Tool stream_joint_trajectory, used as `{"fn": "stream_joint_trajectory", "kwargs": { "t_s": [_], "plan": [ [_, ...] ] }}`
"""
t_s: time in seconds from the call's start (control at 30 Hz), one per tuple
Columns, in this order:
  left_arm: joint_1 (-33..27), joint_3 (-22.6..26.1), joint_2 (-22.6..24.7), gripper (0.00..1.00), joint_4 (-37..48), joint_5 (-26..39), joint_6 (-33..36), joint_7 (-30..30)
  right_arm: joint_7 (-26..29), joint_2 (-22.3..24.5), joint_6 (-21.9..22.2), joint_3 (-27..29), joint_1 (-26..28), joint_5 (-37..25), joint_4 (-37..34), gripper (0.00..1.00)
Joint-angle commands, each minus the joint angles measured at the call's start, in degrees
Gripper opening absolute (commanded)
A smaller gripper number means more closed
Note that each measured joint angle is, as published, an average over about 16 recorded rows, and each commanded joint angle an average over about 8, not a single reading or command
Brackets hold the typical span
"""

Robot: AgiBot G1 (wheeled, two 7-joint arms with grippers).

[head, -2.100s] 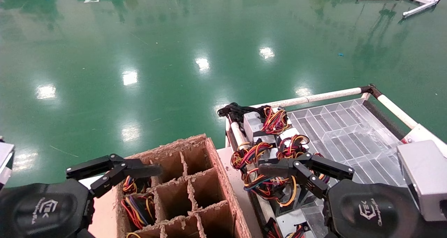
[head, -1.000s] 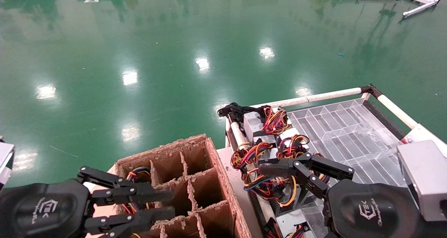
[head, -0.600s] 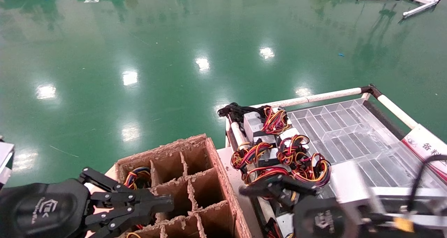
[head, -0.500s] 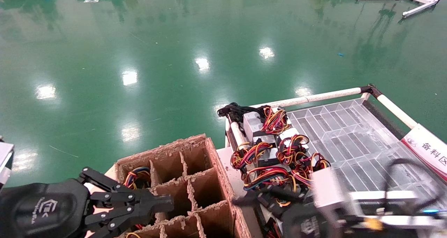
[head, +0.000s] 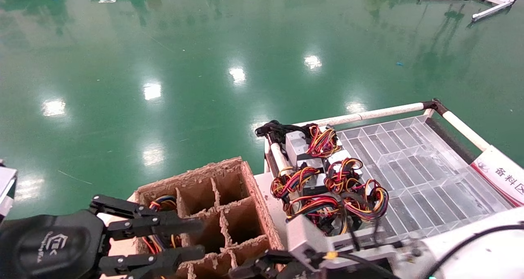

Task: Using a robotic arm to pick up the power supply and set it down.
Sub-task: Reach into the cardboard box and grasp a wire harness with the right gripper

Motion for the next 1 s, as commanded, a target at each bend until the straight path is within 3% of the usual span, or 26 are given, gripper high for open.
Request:
{"fn": "stream_joint_trajectory", "kwargs": {
  "t_s": [0.03, 0.13, 0.3, 0.37, 0.43, 1.0],
  "plan": [
    [0.0, 0.0, 0.0, 1.00, 0.0, 0.0, 0.0, 0.0, 0.0, -1.5, -0.2, -1.9, 1.2, -0.5, -1.9, 0.99],
    [0.0, 0.0, 0.0, 1.00, 0.0, 0.0, 0.0, 0.0, 0.7, -3.4, -0.4, -5.5, 3.0, -0.5, -4.0, 0.79],
    [0.0, 0.0, 0.0, 1.00, 0.0, 0.0, 0.0, 0.0, 1.6, -6.0, -0.4, -10.9, 5.7, 0.3, -7.4, 0.19],
    [0.0, 0.0, 0.0, 1.00, 0.0, 0.0, 0.0, 0.0, 1.8, -6.9, -0.4, -12.9, 6.6, 0.6, -8.7, 0.05],
    [0.0, 0.0, 0.0, 1.00, 0.0, 0.0, 0.0, 0.0, 2.0, -7.6, -0.4, -14.8, 7.4, 1.1, -9.9, 0.00],
    [0.0, 0.1, 0.0, 1.00, 0.0, 0.0, 0.0, 0.0, 4.7, -8.7, -0.5, -28.8, 12.9, 6.5, -13.5, 0.00]
  ]
}}
